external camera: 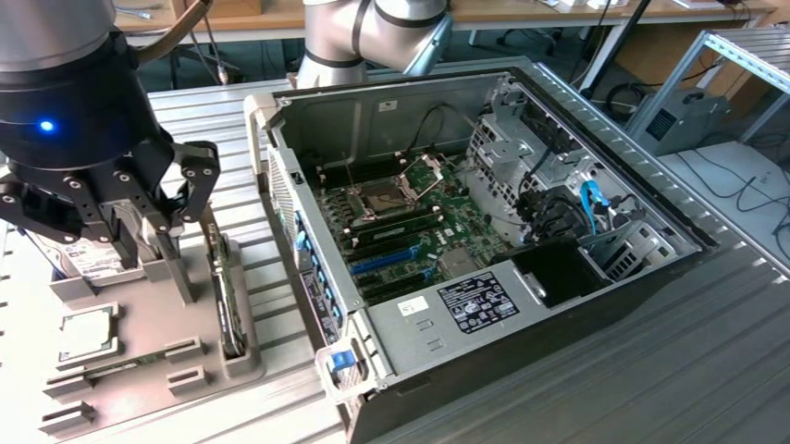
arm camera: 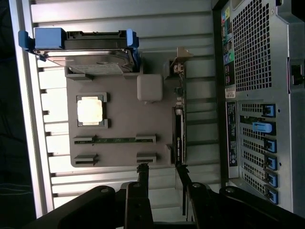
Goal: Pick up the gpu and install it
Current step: 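Pick up the gpu and move the gpu toward the slot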
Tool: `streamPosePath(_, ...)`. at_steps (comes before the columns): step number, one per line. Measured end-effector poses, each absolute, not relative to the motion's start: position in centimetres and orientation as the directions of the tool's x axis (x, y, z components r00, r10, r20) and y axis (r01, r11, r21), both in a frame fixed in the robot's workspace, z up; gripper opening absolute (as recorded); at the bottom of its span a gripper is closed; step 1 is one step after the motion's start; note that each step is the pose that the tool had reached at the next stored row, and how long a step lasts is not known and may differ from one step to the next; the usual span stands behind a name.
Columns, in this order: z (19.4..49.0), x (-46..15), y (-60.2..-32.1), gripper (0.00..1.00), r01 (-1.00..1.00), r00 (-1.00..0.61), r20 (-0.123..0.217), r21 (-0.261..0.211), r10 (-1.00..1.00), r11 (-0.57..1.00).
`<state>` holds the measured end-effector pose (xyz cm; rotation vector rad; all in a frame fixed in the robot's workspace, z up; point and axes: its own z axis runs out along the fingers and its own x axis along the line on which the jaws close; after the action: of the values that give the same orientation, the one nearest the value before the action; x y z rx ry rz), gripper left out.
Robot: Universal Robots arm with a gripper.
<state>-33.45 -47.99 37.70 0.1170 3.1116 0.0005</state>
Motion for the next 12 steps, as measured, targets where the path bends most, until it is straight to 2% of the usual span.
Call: streamPosePath(12, 37.43, -33.24, -47.99, 0.36, 0.075, -0.997, -0.028, 0.001, 0.075, 0.997)
